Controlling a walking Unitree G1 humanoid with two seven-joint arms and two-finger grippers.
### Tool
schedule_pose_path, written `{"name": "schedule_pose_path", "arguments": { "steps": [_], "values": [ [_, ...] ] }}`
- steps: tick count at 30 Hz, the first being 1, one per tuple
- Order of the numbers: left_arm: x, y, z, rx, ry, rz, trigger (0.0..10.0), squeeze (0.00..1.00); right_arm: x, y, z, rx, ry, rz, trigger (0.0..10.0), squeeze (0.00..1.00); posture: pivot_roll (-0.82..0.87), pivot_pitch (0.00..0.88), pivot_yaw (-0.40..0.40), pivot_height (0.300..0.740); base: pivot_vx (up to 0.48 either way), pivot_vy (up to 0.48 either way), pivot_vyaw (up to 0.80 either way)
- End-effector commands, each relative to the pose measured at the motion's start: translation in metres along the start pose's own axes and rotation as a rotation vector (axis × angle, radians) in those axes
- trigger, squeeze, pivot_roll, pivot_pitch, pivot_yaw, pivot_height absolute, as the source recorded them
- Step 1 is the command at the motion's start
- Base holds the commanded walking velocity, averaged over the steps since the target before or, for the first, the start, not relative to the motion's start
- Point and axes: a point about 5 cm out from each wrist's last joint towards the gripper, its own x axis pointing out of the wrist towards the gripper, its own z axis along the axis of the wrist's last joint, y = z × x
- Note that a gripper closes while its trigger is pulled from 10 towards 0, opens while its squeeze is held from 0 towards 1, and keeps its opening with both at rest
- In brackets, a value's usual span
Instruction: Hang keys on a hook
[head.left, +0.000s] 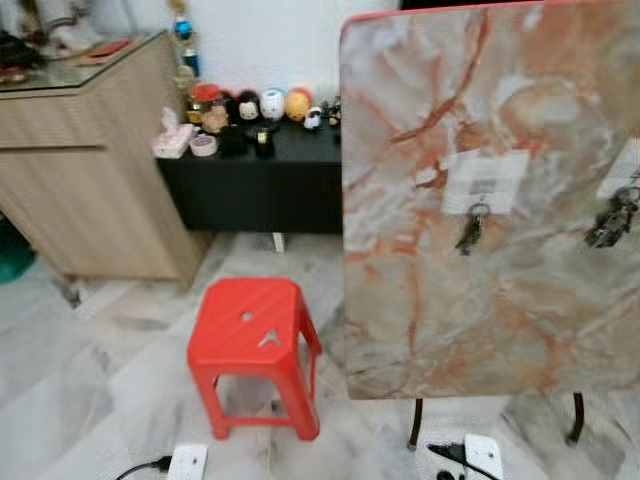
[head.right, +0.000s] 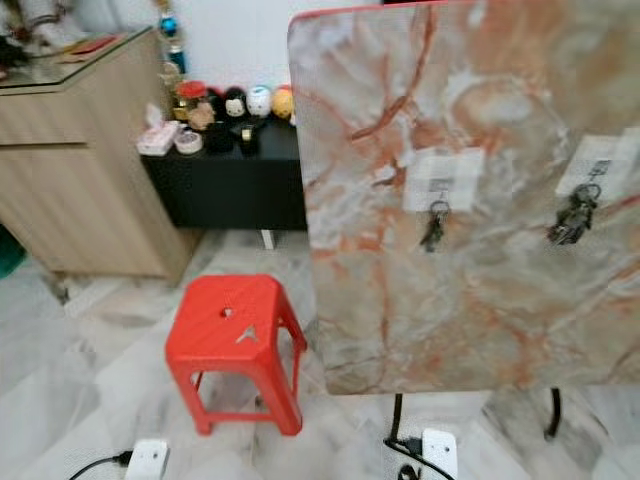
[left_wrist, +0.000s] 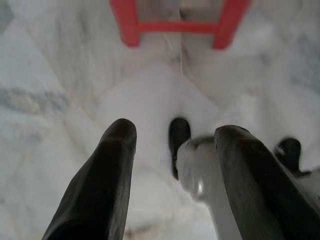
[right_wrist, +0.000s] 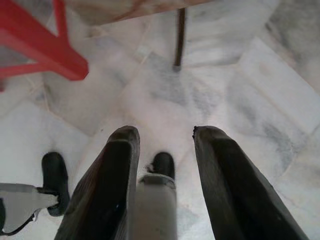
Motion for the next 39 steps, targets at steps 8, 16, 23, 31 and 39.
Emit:
{"name": "schedule_pose_path", "arguments": {
  "steps": [8, 16, 23, 31, 39],
  "values": [
    [-0.004, 0.010, -0.014, 0.009, 0.046, 0.026, 10.0, 0.00, -0.003, -0.025, 0.004, 0.009, -0.017, -0.005, 10.0, 0.00, 0.00, 0.014, 0.023, 0.740, 0.000, 0.416, 0.00],
    [-0.004, 0.010, -0.014, 0.012, 0.046, 0.026, 10.0, 0.00, -0.004, -0.027, 0.001, 0.010, -0.011, -0.005, 10.0, 0.00, 0.00, 0.014, 0.023, 0.740, 0.000, 0.365, 0.00],
    [-0.004, 0.010, -0.014, 0.019, 0.047, 0.023, 10.0, 0.00, -0.002, -0.004, -0.008, 0.007, 0.006, 0.010, 10.0, 0.00, 0.00, 0.012, 0.026, 0.740, 0.000, 0.375, 0.00],
    [-0.004, 0.011, -0.014, 0.033, 0.043, 0.026, 10.0, 0.00, -0.002, 0.006, -0.011, 0.004, 0.011, 0.018, 10.0, 0.00, 0.00, 0.005, 0.028, 0.740, 0.000, 0.225, 0.00],
    [-0.004, 0.011, -0.013, 0.025, 0.037, 0.024, 10.0, 0.00, -0.001, 0.002, -0.007, 0.008, 0.005, 0.010, 10.0, 0.00, 0.00, 0.005, 0.028, 0.740, 0.000, 0.000, 0.00]
  ]
}}
